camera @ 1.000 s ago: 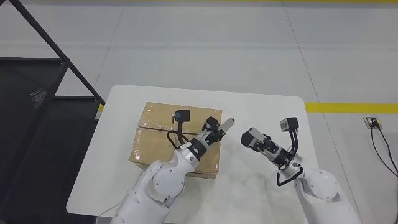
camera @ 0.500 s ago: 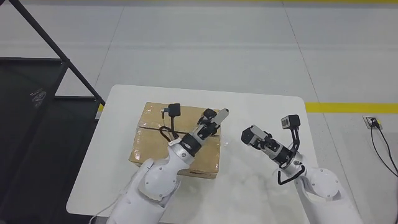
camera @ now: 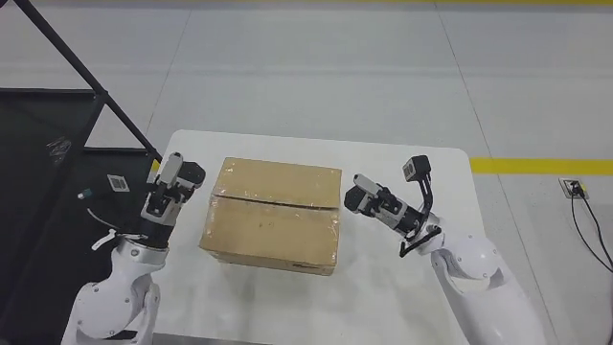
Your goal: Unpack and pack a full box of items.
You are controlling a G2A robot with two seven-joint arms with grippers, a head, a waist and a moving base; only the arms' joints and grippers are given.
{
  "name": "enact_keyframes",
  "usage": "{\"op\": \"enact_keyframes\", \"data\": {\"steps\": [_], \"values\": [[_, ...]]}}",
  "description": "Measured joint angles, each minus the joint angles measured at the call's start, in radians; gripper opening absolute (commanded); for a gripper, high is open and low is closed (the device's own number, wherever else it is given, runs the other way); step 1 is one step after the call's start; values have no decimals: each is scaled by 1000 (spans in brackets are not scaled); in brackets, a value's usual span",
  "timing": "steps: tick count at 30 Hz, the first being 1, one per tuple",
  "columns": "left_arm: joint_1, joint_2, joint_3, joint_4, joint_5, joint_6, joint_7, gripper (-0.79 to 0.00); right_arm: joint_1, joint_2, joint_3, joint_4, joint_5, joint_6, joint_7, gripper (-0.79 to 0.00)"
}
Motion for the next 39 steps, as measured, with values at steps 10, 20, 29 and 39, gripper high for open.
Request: {"op": "enact_keyframes", "data": {"steps": [10, 20, 29, 39], "values": [[52, 13, -81, 101, -58, -51, -74, 0, 30, -17, -109, -17, -49, 87, -44, 0], [14, 19, -62, 190, -30, -52, -69, 0, 104, -40, -190, 67, -74, 212, -124, 0], [-13, 25, -35, 269, -4, -16, -94, 0, 102, -46, -201, 76, -68, 222, -128, 0], [-22, 24, 21, 335, -37, -29, -114, 0, 193, -83, -297, 174, -31, 230, -143, 0]]}}
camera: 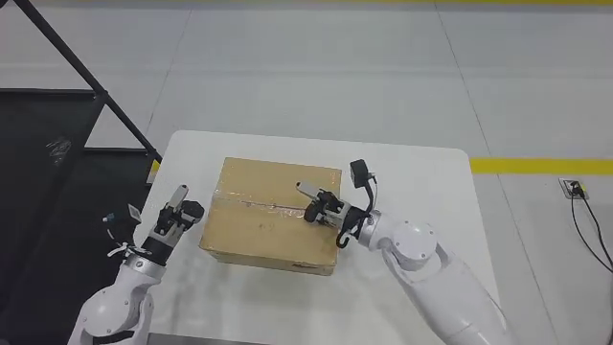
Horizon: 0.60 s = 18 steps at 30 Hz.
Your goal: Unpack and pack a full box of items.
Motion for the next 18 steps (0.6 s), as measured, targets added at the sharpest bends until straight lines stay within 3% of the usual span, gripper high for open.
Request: {"op": "enact_keyframes", "data": {"steps": [18], "values": [[9, 1, 65, -13, -27, -20, -24, 0, 107, -69, -115, 138, 47, -60, -42, 0]]}}
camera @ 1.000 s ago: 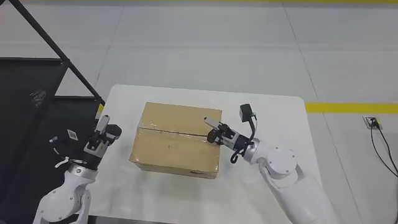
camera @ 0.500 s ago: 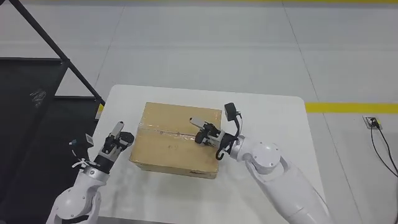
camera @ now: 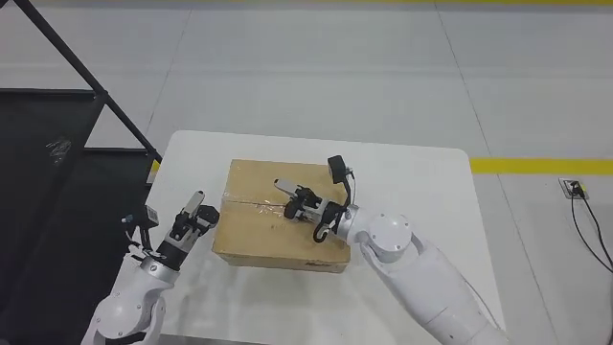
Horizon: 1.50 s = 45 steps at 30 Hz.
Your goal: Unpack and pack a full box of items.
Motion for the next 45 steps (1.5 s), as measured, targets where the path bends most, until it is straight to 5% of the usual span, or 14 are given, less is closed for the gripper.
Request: {"op": "enact_keyframes", "data": {"steps": [13, 23, 45], "values": [[20, 4, -7, 5, -29, -28, 23, 0, 84, -72, -97, 121, 15, -39, -70, 0], [55, 12, -79, 44, -94, -51, 37, 0, 166, -150, -176, 237, 52, -67, -102, 0], [68, 20, -106, 91, -150, -80, 27, 0, 273, -329, -264, 530, 162, -206, -87, 0]]}}
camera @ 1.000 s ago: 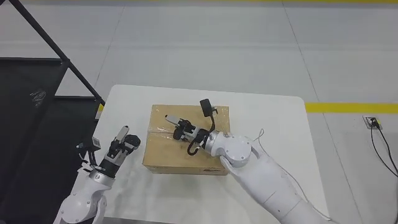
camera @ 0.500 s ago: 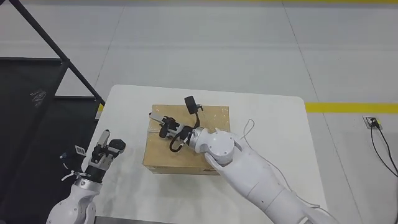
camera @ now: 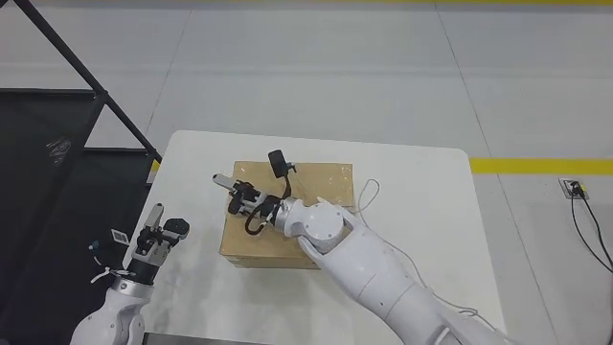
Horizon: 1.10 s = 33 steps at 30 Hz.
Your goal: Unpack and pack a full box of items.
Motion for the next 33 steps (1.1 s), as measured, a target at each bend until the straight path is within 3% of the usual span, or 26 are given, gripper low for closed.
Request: {"op": "enact_keyframes", "data": {"steps": [8, 15, 23, 33], "values": [[-10, 2, 6, 13, -3, 0, -13, 0, 26, -34, 6, 65, -3, -26, 54, 0], [-29, 3, 22, 16, 5, 7, -21, 0, 36, -21, 42, 71, -49, -14, 113, 0], [-56, 4, 44, 21, 20, 19, -25, 0, -2, 36, 128, 5, -105, -2, 178, 0], [-90, 6, 69, 29, 41, 33, -31, 0, -139, 140, 285, -230, -255, 109, 189, 0]]}}
